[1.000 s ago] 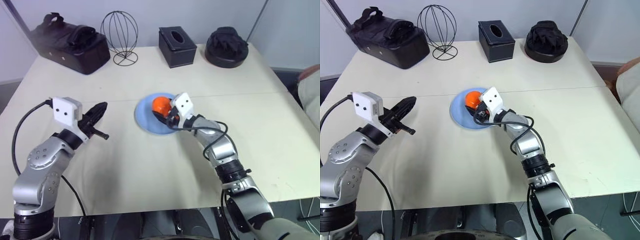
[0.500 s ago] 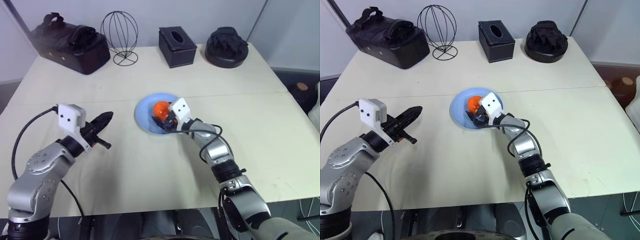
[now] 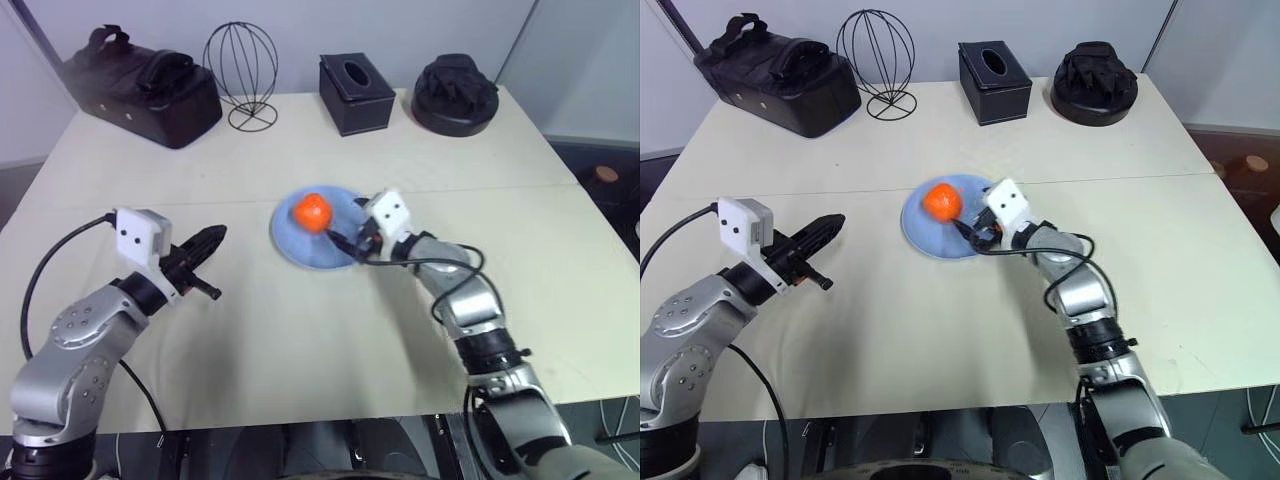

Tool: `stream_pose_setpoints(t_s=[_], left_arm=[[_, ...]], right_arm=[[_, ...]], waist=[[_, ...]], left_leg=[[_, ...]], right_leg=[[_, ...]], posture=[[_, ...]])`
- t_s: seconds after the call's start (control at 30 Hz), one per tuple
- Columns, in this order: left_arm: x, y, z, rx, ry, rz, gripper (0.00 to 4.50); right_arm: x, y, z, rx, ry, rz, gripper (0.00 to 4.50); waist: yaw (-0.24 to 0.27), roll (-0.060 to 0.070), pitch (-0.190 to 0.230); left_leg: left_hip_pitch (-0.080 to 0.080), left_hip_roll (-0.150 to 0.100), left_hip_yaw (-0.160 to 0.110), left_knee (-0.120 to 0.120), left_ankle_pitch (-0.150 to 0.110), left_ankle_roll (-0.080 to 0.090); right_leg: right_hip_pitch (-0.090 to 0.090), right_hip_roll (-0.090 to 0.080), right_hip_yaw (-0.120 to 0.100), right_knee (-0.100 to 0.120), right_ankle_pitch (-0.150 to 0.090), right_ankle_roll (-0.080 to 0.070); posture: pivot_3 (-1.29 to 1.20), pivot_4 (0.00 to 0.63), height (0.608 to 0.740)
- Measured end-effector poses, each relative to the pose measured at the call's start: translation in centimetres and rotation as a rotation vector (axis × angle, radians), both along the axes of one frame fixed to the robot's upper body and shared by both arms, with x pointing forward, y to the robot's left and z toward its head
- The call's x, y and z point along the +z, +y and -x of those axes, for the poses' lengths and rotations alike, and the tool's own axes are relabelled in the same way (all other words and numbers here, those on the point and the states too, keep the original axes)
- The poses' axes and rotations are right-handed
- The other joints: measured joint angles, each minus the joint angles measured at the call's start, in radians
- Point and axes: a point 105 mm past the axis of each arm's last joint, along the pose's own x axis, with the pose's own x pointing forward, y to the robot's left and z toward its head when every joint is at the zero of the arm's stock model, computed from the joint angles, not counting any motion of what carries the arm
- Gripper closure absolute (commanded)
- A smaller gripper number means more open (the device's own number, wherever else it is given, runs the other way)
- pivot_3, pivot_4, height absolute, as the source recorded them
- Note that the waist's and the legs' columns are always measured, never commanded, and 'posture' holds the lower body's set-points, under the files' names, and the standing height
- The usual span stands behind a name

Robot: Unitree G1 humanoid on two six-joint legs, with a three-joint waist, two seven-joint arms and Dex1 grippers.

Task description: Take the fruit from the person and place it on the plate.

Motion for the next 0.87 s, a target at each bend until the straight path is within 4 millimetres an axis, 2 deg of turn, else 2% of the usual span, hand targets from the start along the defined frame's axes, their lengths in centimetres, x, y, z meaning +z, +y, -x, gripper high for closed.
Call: stream_pose_setpoints(t_s=[0.13,0.23,0.3,0.4,0.57,0.87], left_arm=[[-0.3,0.1,0.1,0.001,0.013,-0.001,4.5],[-0.5,0.1,0.3,0.0,0.023,-0.001,4.5],[-0.5,0.2,0.5,0.0,0.025,-0.003,4.5],[-0.1,0.1,0.6,-0.014,0.016,-0.016,4.5],[0.1,0.4,0.6,-0.009,0.015,-0.025,4.5],[0.2,0.4,0.6,-0.01,0.01,-0.026,4.5]], right_arm=[[1.2,-2.9,2.8,0.024,0.052,0.037,0.02],[0.8,-5.2,5.3,0.036,0.114,0.113,0.02],[0.6,-6.1,6.9,0.055,0.156,0.152,0.02],[1.3,-6.7,8.1,0.079,0.172,0.164,0.02],[2.7,-7.1,8.0,0.065,0.14,0.141,0.02],[2.4,-6.9,7.7,0.062,0.148,0.137,0.02]], waist=[[0.004,0.0,0.0],[0.008,0.0,0.0],[0.008,0.0,0.0],[0.001,0.0,0.0],[0.003,-0.001,0.0],[0.017,-0.001,0.001]], left_leg=[[0.0,0.0,-0.001,0.0,0.0,0.0],[0.0,0.0,-0.001,0.0,0.0,0.0],[0.0,0.0,-0.001,0.0,0.0,0.0],[0.004,0.0,0.0,0.0,0.0,0.0],[0.004,0.0,0.0,0.0,0.0,0.0],[0.003,0.0,0.0,0.0,0.0,0.0]], right_leg=[[0.001,0.0,0.0,-0.001,0.0,0.0],[0.001,0.0,0.0,-0.002,0.0,0.0],[0.002,0.0,0.0,-0.002,0.0,0.0],[0.005,0.001,0.0,-0.002,0.0,0.0],[0.005,0.001,0.0,-0.002,0.0,0.0],[0.005,0.001,0.0,-0.002,0.0,0.0]], posture=[[0.0,0.15,0.74],[0.0,0.15,0.74],[0.0,0.15,0.74],[0.0,0.15,0.74],[0.0,0.15,0.74],[0.0,0.15,0.74]])
